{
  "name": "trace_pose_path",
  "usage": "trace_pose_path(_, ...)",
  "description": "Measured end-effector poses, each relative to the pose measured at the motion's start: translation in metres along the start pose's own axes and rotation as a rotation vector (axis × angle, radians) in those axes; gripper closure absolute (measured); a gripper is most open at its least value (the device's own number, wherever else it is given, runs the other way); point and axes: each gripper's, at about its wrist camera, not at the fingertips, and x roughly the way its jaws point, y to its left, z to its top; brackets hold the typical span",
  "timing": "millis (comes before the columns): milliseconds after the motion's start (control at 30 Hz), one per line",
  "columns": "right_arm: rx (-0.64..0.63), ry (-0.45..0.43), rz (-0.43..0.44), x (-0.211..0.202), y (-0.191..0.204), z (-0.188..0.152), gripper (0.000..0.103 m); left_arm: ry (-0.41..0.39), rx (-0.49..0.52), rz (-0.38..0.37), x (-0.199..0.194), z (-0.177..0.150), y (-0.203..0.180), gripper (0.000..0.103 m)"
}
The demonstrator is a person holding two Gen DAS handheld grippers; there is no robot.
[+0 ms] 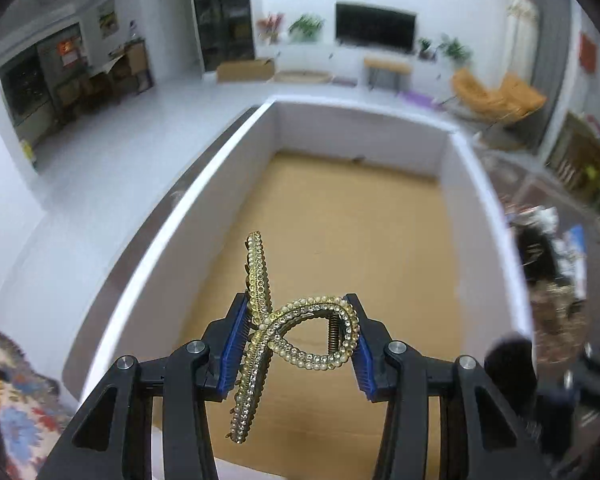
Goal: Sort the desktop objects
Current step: 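Carry the black glove with the right tool into the bin while the left tool carries the gold clip there, then open both tools to drop the glove and clip into the bin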
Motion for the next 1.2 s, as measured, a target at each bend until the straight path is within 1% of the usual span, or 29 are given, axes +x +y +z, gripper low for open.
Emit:
trace_pose_path(67,-0.049,0.038,-0.027,0.019,0.015,-0.002,0.069,0.092,0.015,-0.010,0.019,-0.001,0.007,0.057)
trace_pose_path(100,-0.075,0.063,-0.059,0.028,0.022,-0.005,0.067,0.142,0.020,-0.008,0.028,-0.004,0.009,0.056)
trace_pose_path(133,-0.097,0.085,-0.098,0.035,0.028,-0.007,0.059,0.168,0.025,0.003,0.034,-0.007,0.010,0.056)
trace_pose_path(167,-0.119,0.098,-0.132,0.040,0.032,-0.010,0.049,0.190,0.033,0.024,0.038,-0.011,0.012,0.053)
trace_pose_path(200,-0.147,0.108,-0.164,0.043,0.037,-0.014,0.025,0.204,0.039,0.040,0.041,-0.014,0.013,0.048)
trace_pose_path(233,-0.163,0.105,-0.169,0.043,0.041,-0.016,0.012,0.217,0.048,0.044,0.043,-0.018,0.012,0.035)
trace_pose_path(267,-0.176,0.095,-0.175,0.040,0.044,-0.019,0.012,0.220,0.055,0.045,0.041,-0.021,0.012,0.023)
trace_pose_path(300,-0.190,0.079,-0.190,0.036,0.047,-0.021,0.012,0.210,0.062,0.053,0.039,-0.023,0.012,0.016)
trace_pose_path(333,-0.196,0.073,-0.191,0.032,0.046,-0.024,0.011,0.206,0.072,0.079,0.037,-0.026,0.011,0.006)
trace_pose_path(367,-0.201,0.067,-0.187,0.028,0.047,-0.025,0.011,0.205,0.085,0.109,0.035,-0.029,0.011,0.004)
trace_pose_path(400,-0.203,0.062,-0.185,0.025,0.047,-0.027,0.011,0.204,0.093,0.122,0.034,-0.029,0.009,0.004)
trace_pose_path(467,-0.209,0.038,-0.194,0.012,0.047,-0.033,0.011,0.205,0.087,0.125,0.031,-0.034,0.012,0.004)
trace_pose_path(567,-0.212,-0.005,-0.198,-0.004,0.043,-0.038,0.009,0.179,0.032,0.117,0.024,-0.038,0.018,0.004)
trace_pose_path(700,-0.197,-0.091,-0.223,-0.034,0.038,-0.046,0.003,0.102,-0.050,0.084,-0.005,-0.042,0.024,0.004)
trace_pose_path(767,-0.175,-0.135,-0.247,-0.049,0.027,-0.048,0.002,0.051,-0.065,0.062,-0.024,-0.043,0.019,0.004)
trace_pose_path(833,-0.147,-0.175,-0.278,-0.072,0.015,-0.059,0.001,-0.011,-0.059,0.036,-0.048,-0.047,0.008,0.004)
trace_pose_path(900,-0.109,-0.203,-0.322,-0.091,-0.005,-0.072,0.000,-0.075,-0.036,-0.008,-0.073,-0.051,-0.013,0.004)
trace_pose_path(967,-0.053,-0.222,-0.369,-0.107,-0.032,-0.091,0.000,-0.132,0.010,-0.074,-0.101,-0.056,-0.043,0.004)
trace_pose_path(1000,-0.018,-0.222,-0.389,-0.116,-0.047,-0.103,0.000,-0.147,0.028,-0.098,-0.107,-0.050,-0.057,0.004)
trace_pose_path(1067,0.071,-0.203,-0.431,-0.127,-0.079,-0.131,0.000,-0.180,0.080,-0.161,-0.125,-0.052,-0.091,0.004)
trace_pose_path(1100,0.113,-0.187,-0.453,-0.131,-0.096,-0.146,0.000,-0.191,0.106,-0.194,-0.129,-0.048,-0.111,0.004)
trace_pose_path(1200,0.237,-0.125,-0.543,-0.144,-0.147,-0.201,0.000,-0.214,0.180,-0.297,-0.152,-0.055,-0.163,0.004)
